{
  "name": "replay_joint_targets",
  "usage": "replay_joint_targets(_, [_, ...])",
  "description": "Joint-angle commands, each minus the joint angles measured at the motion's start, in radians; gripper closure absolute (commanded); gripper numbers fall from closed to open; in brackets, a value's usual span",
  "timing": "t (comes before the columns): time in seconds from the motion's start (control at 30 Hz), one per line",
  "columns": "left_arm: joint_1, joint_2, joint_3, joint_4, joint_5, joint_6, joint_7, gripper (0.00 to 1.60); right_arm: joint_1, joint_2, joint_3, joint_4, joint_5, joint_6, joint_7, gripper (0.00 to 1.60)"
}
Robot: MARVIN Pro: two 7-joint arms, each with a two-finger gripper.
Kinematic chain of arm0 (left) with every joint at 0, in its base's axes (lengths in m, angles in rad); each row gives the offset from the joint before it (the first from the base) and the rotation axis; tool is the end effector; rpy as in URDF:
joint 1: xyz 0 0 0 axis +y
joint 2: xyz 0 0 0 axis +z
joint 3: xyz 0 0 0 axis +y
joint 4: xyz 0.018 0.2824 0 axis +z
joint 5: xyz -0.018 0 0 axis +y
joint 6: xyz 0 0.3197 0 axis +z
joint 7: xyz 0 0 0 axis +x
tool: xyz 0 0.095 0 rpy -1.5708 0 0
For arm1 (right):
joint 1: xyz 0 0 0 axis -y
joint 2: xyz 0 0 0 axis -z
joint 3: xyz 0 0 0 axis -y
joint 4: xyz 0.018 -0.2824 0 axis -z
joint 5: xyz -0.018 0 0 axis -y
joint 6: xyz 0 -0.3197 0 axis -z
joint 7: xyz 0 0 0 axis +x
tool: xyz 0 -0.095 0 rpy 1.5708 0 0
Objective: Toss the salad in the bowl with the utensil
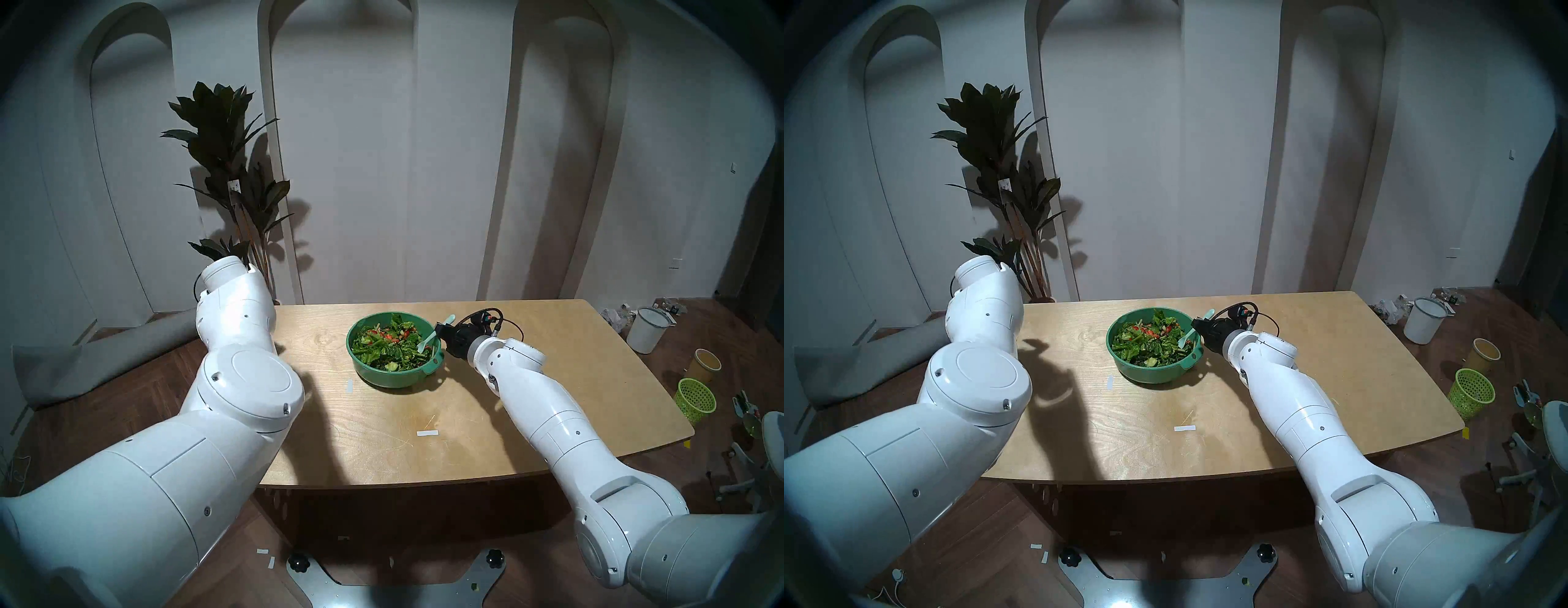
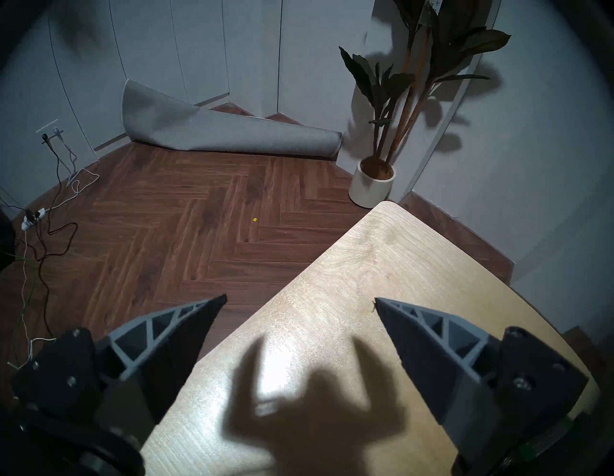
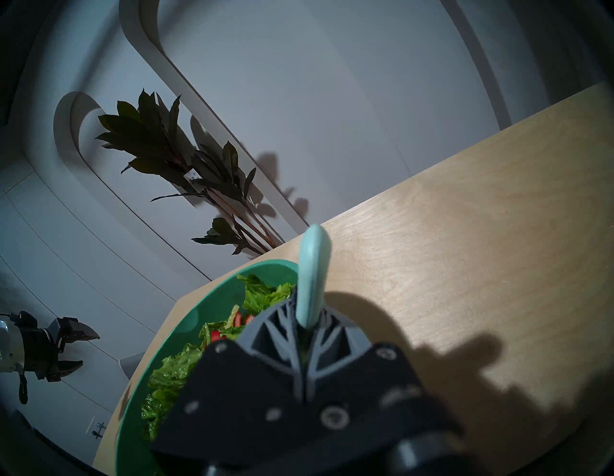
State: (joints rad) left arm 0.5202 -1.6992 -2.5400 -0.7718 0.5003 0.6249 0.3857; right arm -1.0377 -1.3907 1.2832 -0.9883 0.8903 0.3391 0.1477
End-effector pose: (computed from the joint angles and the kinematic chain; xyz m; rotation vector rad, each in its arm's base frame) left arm 0.5885 0.1661 -0.2223 -2.4320 -1.1143 -1.1302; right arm 0.5527 0.0325 -0.3055 -2.0854 0.2303 -1.3263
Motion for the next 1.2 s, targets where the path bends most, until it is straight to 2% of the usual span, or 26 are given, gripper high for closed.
replay_joint_targets(0.0, [0.012, -0.007, 0.022, -0.060, -0.006, -0.029, -0.063, 0.00, 0.049, -0.013, -0.001, 0.003, 0.000, -0.006, 0.011, 1.60])
replay_joint_targets(0.37, [0.066, -0.026, 0.045, -0.144, -0.033, -0.065, -0.169, 0.00, 0.078, -0.004, -0.018, 0.019, -0.009, -0.019, 0.026, 1.60])
replay_joint_targets(0.83, [0.148, -0.053, 0.079, -0.278, -0.069, -0.116, -0.324, 0.00, 0.155, 0.000, -0.023, -0.023, -0.040, -0.045, 0.061, 1.60])
replay_joint_targets(1.17, [0.218, -0.075, 0.104, -0.385, -0.097, -0.152, -0.447, 0.00, 0.199, 0.029, -0.028, -0.056, -0.086, -0.060, 0.093, 1.60])
